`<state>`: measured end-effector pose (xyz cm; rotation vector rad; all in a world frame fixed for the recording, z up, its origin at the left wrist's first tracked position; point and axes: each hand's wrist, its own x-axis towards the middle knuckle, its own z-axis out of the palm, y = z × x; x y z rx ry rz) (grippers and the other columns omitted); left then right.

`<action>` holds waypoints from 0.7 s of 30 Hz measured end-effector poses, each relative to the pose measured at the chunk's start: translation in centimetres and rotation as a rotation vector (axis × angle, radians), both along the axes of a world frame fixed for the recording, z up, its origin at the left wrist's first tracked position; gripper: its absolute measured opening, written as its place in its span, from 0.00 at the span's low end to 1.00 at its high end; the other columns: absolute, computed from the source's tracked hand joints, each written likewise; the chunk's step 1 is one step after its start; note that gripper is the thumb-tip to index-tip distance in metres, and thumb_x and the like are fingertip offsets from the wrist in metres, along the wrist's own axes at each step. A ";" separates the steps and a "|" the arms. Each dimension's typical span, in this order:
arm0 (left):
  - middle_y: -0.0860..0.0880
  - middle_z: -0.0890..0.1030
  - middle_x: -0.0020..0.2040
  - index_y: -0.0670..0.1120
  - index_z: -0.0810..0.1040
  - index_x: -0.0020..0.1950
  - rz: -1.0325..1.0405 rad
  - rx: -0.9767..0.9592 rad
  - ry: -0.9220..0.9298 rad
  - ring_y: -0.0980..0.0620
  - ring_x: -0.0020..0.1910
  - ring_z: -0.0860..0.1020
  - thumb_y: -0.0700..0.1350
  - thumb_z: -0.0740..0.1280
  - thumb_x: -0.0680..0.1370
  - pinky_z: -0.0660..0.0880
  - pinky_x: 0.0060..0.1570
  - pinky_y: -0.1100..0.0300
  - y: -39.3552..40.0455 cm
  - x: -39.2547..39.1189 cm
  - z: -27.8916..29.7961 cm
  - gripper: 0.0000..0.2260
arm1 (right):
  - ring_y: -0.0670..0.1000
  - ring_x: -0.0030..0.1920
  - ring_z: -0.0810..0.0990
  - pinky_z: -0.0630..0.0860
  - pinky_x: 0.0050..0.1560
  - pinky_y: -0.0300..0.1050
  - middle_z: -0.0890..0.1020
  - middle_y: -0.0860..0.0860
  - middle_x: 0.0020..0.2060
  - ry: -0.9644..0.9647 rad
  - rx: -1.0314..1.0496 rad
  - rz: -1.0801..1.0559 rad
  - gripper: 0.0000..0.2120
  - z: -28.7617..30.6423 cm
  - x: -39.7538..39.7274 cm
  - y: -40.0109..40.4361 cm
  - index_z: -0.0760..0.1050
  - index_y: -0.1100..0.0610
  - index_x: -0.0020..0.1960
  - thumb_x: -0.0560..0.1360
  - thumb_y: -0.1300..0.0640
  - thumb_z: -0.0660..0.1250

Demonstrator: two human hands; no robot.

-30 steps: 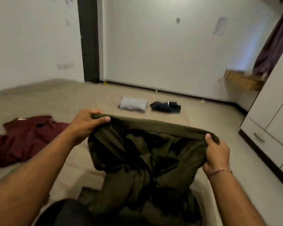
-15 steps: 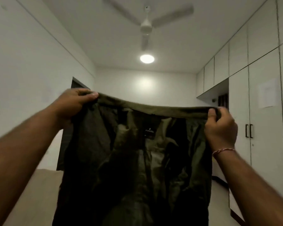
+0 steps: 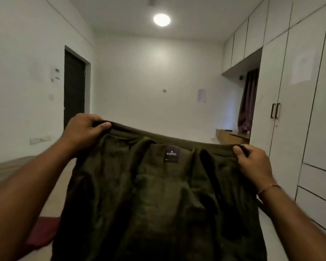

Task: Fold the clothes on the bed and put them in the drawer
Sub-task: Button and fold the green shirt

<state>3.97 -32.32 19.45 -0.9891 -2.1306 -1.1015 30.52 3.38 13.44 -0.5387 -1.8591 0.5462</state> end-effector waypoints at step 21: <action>0.64 0.85 0.52 0.53 0.85 0.59 -0.110 0.234 -0.717 0.67 0.54 0.81 0.44 0.70 0.82 0.75 0.56 0.72 2.4 19.0 -39.2 0.08 | 0.42 0.42 0.83 0.79 0.48 0.34 0.85 0.46 0.41 -0.173 -0.746 0.128 0.07 -32.4 3.8 -21.1 0.84 0.44 0.47 0.75 0.57 0.76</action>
